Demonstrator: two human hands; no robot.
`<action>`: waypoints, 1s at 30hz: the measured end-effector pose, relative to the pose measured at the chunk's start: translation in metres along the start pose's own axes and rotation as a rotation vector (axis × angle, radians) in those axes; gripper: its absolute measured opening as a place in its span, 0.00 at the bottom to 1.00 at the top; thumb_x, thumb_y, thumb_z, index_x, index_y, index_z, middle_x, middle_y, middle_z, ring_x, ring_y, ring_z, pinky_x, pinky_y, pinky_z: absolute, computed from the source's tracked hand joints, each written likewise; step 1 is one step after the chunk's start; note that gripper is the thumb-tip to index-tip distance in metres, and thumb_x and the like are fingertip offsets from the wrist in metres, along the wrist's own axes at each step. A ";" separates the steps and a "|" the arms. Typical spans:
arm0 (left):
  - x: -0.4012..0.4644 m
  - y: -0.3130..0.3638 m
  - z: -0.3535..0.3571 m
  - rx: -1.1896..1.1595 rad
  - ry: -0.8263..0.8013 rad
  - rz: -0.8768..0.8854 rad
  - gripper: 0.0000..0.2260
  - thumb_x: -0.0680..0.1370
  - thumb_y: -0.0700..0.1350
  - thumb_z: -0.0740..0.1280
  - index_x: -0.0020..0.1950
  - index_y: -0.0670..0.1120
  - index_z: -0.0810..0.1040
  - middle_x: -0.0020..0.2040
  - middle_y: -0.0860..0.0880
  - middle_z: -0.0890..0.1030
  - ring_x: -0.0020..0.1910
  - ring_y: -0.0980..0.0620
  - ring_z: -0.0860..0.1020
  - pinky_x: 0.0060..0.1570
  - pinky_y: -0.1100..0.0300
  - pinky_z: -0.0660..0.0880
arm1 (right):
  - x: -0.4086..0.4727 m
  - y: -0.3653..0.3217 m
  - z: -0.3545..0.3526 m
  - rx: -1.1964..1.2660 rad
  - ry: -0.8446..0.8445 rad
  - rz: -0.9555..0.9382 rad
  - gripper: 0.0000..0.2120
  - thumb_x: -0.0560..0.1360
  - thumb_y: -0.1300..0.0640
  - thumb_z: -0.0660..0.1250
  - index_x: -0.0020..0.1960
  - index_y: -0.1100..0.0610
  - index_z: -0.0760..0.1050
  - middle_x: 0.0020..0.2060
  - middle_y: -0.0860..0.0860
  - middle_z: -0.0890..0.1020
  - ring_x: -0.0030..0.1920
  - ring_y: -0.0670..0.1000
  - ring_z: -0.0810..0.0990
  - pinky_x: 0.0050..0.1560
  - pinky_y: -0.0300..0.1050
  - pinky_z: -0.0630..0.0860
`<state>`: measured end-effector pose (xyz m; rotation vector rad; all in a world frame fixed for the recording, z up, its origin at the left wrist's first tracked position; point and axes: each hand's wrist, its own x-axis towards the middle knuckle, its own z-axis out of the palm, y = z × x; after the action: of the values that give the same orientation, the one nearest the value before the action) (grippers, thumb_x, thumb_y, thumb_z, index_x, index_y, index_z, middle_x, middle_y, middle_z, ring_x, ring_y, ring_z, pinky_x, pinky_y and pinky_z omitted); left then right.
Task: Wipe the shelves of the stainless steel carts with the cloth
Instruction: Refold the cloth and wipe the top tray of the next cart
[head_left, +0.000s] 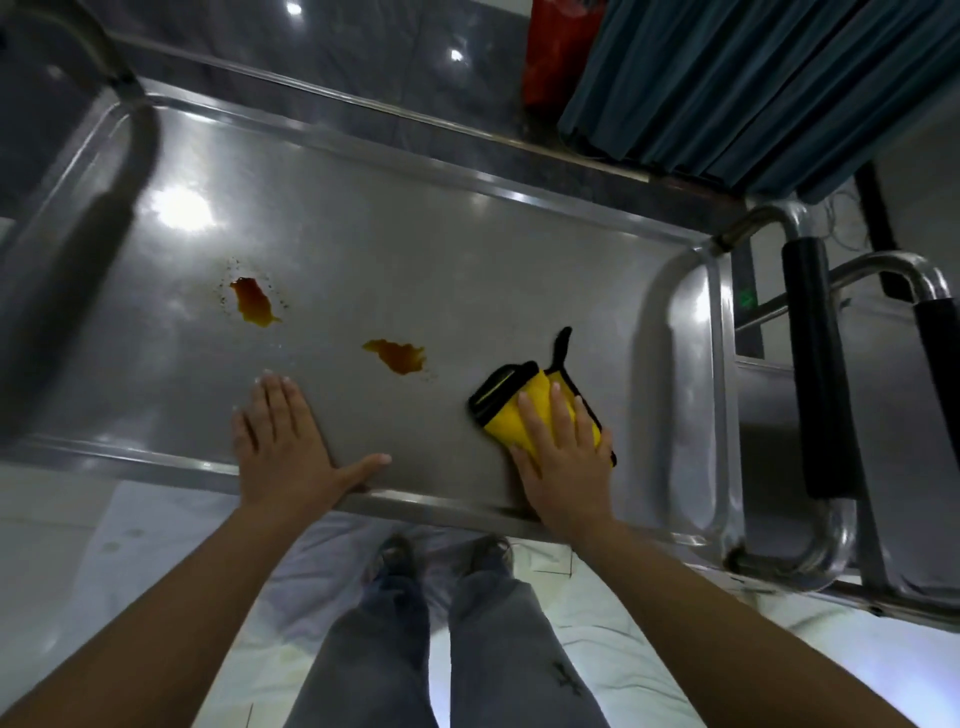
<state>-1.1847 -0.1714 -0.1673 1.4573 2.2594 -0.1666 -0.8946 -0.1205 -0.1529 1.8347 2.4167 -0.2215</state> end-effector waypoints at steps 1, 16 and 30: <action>0.000 -0.001 0.000 -0.013 -0.008 0.005 0.65 0.56 0.85 0.40 0.74 0.38 0.29 0.76 0.38 0.32 0.75 0.41 0.32 0.73 0.42 0.36 | -0.007 -0.002 0.001 -0.016 0.000 -0.053 0.27 0.79 0.39 0.51 0.76 0.46 0.61 0.75 0.56 0.63 0.72 0.63 0.64 0.65 0.67 0.64; 0.001 -0.001 0.006 -0.044 -0.001 0.009 0.63 0.57 0.85 0.37 0.72 0.38 0.26 0.73 0.38 0.26 0.73 0.41 0.27 0.72 0.43 0.32 | 0.192 -0.010 -0.034 0.134 -0.188 0.038 0.29 0.80 0.38 0.52 0.77 0.38 0.44 0.79 0.49 0.45 0.78 0.57 0.47 0.72 0.69 0.47; 0.003 -0.002 0.010 -0.007 -0.024 -0.017 0.62 0.58 0.85 0.37 0.74 0.39 0.29 0.74 0.39 0.27 0.73 0.42 0.27 0.74 0.42 0.36 | 0.275 -0.039 -0.039 0.112 -0.145 -0.073 0.28 0.80 0.37 0.49 0.77 0.37 0.43 0.79 0.49 0.46 0.78 0.58 0.47 0.72 0.68 0.45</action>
<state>-1.1840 -0.1730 -0.1779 1.4255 2.2514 -0.1803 -1.0058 0.1367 -0.1584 1.7090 2.4173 -0.4882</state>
